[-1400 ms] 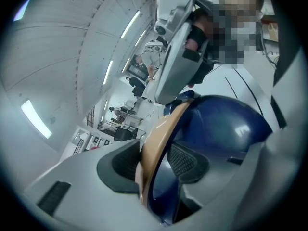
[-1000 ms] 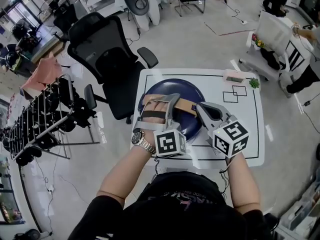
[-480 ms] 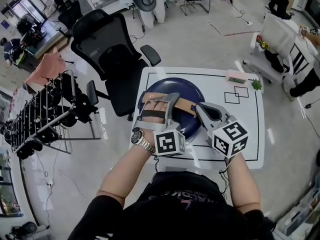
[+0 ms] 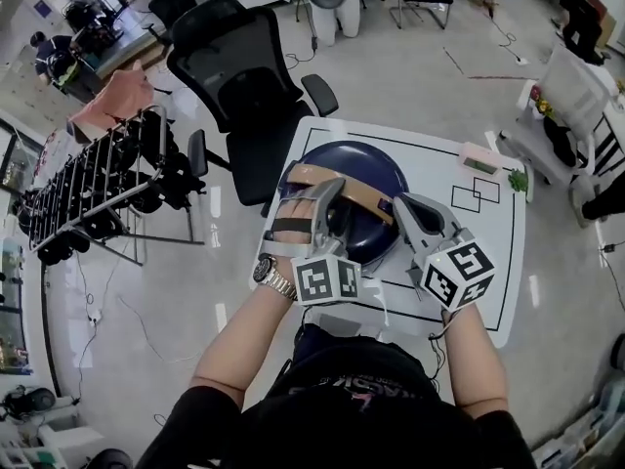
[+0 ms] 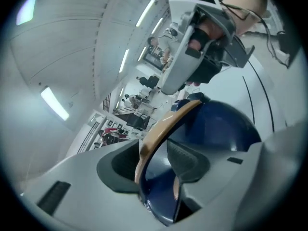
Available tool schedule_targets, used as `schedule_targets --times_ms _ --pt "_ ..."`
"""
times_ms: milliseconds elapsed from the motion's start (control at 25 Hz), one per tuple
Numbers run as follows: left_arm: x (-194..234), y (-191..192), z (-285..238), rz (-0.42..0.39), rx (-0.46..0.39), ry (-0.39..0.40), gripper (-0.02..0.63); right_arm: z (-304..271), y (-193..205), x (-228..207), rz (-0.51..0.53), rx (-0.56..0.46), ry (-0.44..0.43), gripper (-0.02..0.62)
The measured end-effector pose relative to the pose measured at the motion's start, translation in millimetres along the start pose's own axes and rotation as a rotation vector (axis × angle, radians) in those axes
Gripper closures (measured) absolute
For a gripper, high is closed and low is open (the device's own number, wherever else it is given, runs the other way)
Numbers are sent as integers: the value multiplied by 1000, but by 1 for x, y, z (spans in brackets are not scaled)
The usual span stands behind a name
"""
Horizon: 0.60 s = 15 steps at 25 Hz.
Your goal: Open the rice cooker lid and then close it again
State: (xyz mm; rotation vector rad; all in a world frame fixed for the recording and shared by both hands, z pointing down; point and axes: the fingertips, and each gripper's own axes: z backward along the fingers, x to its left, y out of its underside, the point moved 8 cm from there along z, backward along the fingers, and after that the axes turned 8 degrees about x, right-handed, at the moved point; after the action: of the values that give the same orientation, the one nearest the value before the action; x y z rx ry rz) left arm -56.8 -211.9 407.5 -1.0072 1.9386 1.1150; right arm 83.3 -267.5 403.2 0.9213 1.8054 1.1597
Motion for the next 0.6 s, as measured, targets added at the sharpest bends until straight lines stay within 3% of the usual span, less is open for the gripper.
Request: schedule_targets --times_ms 200,360,440,520,600 --pt "8 23 33 282 4 22 438 1 -20 4 22 -69 -27 594" --pt "23 47 60 616 -60 92 458 -3 -34 20 47 -101 -43 594" --pt "31 61 73 773 -97 113 505 -3 -38 32 64 -116 -49 594" --pt "36 76 85 879 -116 128 603 -4 -40 45 81 -128 -49 594" --pt "36 91 95 937 -131 141 603 -6 -40 58 93 -131 -50 594"
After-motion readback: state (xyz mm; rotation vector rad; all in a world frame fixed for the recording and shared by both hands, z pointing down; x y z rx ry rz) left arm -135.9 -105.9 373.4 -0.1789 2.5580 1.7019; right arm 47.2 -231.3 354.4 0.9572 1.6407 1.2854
